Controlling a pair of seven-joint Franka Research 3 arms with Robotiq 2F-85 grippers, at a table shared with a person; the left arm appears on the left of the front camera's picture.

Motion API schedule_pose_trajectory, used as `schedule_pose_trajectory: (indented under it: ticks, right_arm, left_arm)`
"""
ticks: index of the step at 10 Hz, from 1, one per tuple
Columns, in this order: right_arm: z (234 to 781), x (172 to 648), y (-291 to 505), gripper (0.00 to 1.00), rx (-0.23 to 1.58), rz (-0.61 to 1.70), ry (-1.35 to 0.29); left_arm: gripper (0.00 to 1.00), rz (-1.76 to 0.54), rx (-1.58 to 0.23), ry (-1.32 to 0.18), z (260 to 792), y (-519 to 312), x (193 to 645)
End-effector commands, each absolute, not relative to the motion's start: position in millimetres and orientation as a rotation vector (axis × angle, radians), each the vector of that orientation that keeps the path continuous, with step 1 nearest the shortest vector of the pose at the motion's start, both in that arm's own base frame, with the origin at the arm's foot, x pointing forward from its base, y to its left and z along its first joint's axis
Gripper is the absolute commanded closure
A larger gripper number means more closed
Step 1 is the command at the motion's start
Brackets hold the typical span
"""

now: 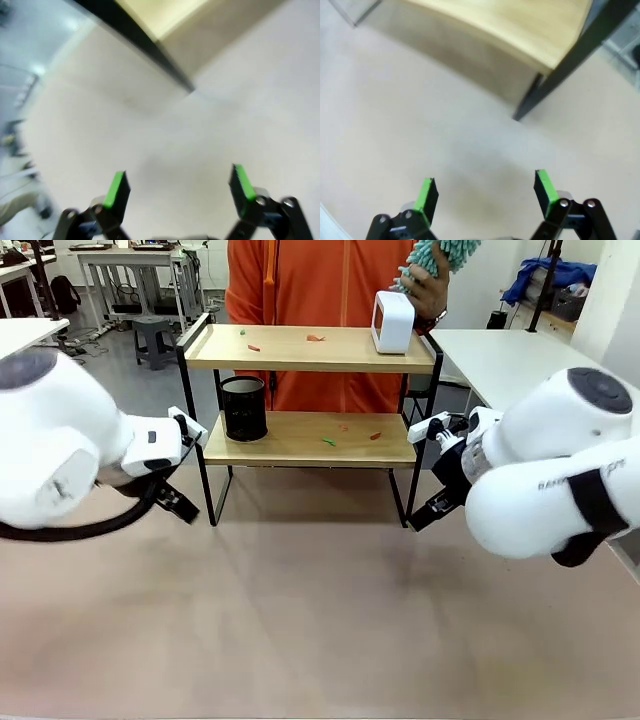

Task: Clean the shelf.
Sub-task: Pick up the Duster from the human.

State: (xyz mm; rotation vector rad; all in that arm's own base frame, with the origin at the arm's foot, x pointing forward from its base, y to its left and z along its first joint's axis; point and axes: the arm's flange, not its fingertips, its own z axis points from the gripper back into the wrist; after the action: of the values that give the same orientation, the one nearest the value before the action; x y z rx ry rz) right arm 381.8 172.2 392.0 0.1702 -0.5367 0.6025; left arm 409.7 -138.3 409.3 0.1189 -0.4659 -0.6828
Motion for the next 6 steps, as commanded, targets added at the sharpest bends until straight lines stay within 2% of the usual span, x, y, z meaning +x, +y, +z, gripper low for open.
schedule_pose_trajectory:
  ticks: [1,2,3,4,5,6]
  right_arm:
    - [425,265,81,0.0,0.565,0.558,-0.651]
    - [421,236,58,0.0,0.642,0.398,-0.709]
    - [406,211,39,0.0,0.685,0.428,-0.755]
    - [389,194,14,0.0,0.752,0.324,-0.794]
    - [369,177,-18,0.0,0.824,0.216,-0.81]
    - [511,353,87,0.0,0.736,0.373,-0.746]
  left_arm:
    - [0.0,-0.668,0.257,-0.271,502,-165,413]
    - [0.0,-0.557,0.262,-0.218,528,-170,418]
    - [0.0,-0.563,0.272,0.007,559,-175,430]
    - [0.0,-0.462,0.173,0.148,577,-179,442]
    - [0.0,-0.361,0.067,0.176,579,-181,442]
    - [0.0,-0.551,0.284,-0.085,520,-154,421]
